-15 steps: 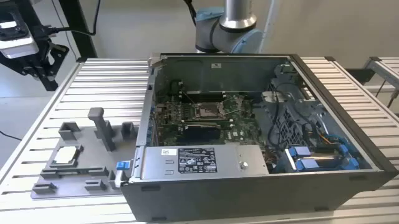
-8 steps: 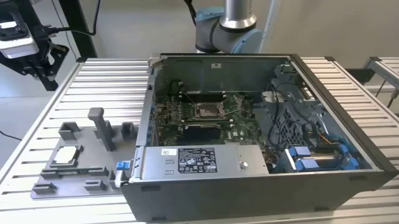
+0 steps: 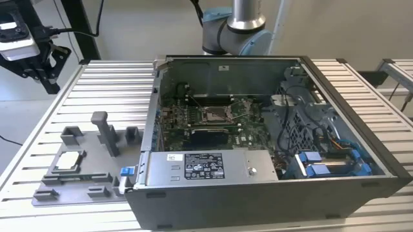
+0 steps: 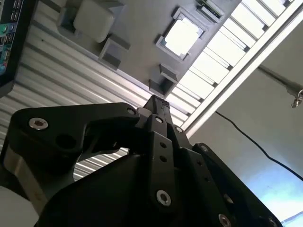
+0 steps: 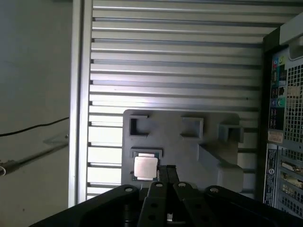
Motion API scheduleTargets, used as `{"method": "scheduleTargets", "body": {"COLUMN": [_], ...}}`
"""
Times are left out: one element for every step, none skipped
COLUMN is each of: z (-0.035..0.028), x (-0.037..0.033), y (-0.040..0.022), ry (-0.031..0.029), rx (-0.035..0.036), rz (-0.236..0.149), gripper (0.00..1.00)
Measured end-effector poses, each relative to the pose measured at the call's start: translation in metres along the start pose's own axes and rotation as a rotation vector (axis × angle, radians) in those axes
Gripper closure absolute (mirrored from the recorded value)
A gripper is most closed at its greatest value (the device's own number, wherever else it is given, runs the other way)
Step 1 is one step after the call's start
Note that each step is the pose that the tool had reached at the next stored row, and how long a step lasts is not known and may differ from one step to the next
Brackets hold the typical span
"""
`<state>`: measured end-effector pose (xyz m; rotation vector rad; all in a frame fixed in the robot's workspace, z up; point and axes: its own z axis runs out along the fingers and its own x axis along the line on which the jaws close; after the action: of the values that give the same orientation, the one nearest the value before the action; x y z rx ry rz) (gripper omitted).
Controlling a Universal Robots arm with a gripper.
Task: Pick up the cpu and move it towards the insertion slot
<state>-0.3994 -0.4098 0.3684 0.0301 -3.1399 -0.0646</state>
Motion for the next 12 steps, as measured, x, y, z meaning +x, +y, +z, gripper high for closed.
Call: {"method": "scheduleTargets", "body": {"z": [0.0000, 0.0000, 0.0000, 0.0000, 0.0001, 0.0001, 0.0002, 0.0003, 0.0004, 0.0004, 0.0005, 0.0005], "x": [0.0001, 0.0002, 0.0008, 0.0017, 0.0035, 0.0059, 0.0078, 0.0090, 0.0098, 0.0104, 0.0113, 0.0127], "y": [0.0000, 0.0001, -0.0001, -0.0007, -0.0017, -0.0034, -0.0060, -0.0089, -0.0125, -0.0159, -0.0187, -0.0203], "ry": [0.0000, 0.0000, 0.0000, 0.0000, -0.0001, 0.0000, 0.0000, 0.0000, -0.0001, 0.0000, -0.0001, 0.0000], "rx": [0.0000, 0.0000, 0.0001, 0.0000, 0.0000, 0.0001, 0.0000, 0.0000, 0.0000, 0.0001, 0.0000, 0.0000], "rz": [0.000, 0.000, 0.000, 0.000, 0.000, 0.000, 0.000, 0.000, 0.000, 0.000, 0.000, 0.000], "gripper": [1.00, 1.00, 1.00, 1.00, 1.00, 1.00, 1.00, 1.00, 1.00, 1.00, 1.00, 1.00]}}
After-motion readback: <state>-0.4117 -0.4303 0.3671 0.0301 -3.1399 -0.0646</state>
